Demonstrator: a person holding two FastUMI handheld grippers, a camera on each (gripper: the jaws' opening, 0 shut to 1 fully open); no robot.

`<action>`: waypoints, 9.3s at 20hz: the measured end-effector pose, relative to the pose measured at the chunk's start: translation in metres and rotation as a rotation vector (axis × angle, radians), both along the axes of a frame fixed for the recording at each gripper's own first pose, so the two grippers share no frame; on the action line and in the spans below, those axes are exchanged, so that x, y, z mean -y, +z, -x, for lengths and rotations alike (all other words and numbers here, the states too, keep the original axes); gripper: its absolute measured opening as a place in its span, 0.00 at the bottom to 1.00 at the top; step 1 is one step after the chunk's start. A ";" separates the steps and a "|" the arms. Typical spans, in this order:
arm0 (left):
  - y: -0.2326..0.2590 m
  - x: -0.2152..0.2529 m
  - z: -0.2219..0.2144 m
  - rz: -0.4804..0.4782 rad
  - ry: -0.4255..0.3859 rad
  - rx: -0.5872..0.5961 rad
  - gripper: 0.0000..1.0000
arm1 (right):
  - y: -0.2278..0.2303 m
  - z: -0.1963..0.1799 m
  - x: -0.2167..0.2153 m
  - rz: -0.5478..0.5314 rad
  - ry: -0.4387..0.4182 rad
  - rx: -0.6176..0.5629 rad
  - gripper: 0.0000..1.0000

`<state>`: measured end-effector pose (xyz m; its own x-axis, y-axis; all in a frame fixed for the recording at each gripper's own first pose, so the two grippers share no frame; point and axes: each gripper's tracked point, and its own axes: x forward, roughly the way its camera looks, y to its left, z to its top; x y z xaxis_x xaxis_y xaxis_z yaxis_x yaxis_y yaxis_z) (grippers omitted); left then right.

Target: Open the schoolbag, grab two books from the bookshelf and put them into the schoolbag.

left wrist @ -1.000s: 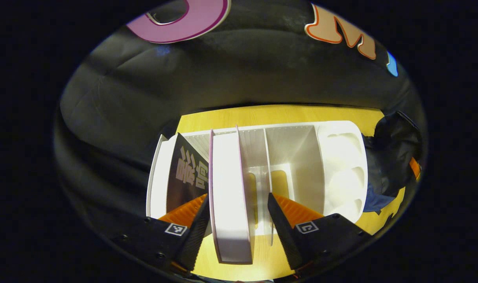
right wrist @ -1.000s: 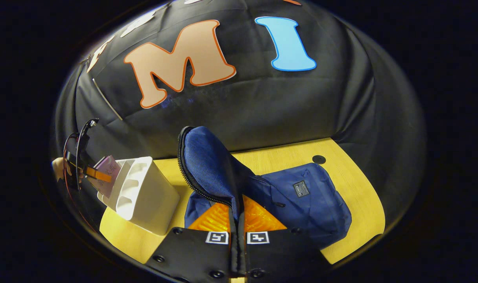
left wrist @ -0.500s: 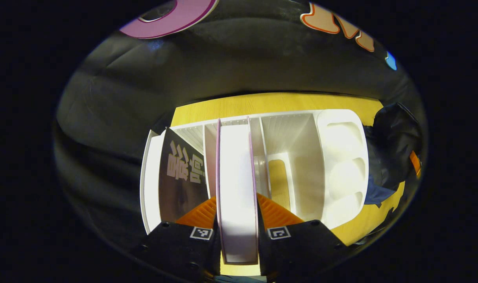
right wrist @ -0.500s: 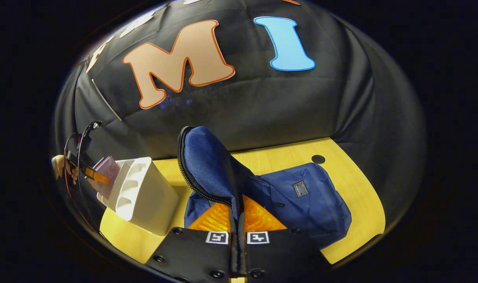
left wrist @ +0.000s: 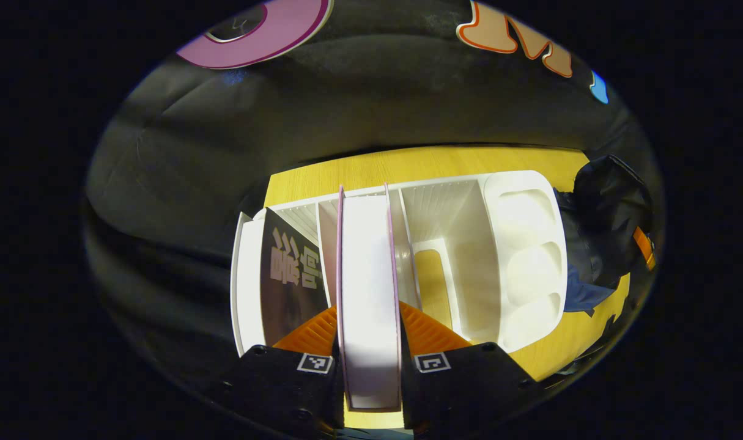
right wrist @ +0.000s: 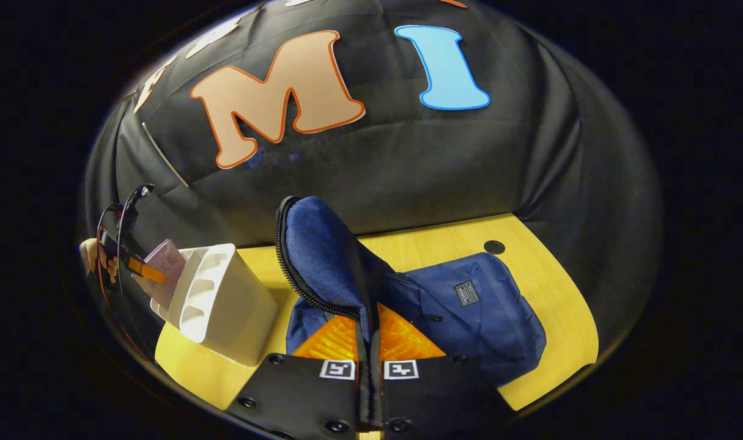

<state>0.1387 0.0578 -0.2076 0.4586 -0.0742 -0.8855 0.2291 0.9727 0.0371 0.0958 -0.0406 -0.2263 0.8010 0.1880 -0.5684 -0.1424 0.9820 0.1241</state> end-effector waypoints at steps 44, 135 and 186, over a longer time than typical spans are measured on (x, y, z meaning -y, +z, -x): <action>0.173 0.006 -0.003 0.908 0.338 0.197 0.32 | 0.004 -0.003 0.003 -0.039 -0.035 -0.029 0.03; -0.099 0.432 0.039 0.795 0.141 -0.244 0.69 | 0.050 -0.037 0.037 -0.421 -0.107 0.014 0.02; 0.043 -0.079 0.001 0.008 0.118 0.498 0.96 | 0.039 -0.013 0.037 -0.356 -0.195 0.014 0.02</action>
<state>0.1376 0.1371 -0.1643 0.8304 -0.0024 -0.5571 0.0741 0.9916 0.1061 0.1089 -0.0773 -0.1876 0.8482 0.2151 -0.4841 0.0379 0.8869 0.4604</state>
